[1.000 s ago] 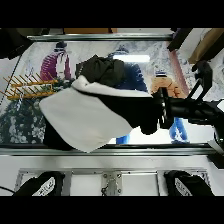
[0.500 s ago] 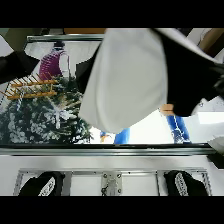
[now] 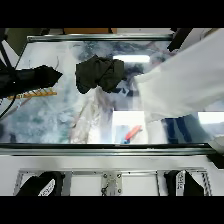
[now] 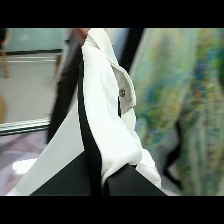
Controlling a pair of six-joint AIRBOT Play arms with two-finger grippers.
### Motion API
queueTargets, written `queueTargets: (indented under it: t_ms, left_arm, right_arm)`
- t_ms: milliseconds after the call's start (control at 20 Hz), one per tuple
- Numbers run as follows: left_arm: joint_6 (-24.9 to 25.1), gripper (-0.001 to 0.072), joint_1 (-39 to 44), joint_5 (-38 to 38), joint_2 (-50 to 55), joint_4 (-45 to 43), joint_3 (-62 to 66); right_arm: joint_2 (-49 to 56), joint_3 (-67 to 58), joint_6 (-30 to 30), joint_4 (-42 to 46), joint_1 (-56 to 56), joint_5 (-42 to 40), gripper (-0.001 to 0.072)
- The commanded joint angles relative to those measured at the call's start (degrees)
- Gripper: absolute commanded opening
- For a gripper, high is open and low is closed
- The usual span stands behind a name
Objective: Fold the clothes and pants, and hang the long-sleeved shirts on hangers.
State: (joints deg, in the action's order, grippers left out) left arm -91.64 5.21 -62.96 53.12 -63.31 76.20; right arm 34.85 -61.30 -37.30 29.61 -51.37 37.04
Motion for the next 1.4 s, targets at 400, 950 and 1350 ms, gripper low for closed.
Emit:
queueTargets:
  t_ms: [400,950,1350]
  left_arm:
    - [1.44,0.0013,2.78,0.15,4.48,-0.09,-0.20]
    - [1.42,0.0013,2.78,0.17,1.46,-0.09,-0.22]
    - [1.42,0.0013,2.78,0.17,1.46,-0.13,-0.22]
  right_arm:
    - [12.76,-22.60,-22.82,41.31,-1.46,-21.86,0.0011]
    - [17.55,-31.41,-22.80,40.89,-4.37,-25.05,0.0011]
    - [18.05,-31.41,-24.61,41.40,-4.42,-25.07,0.0012]
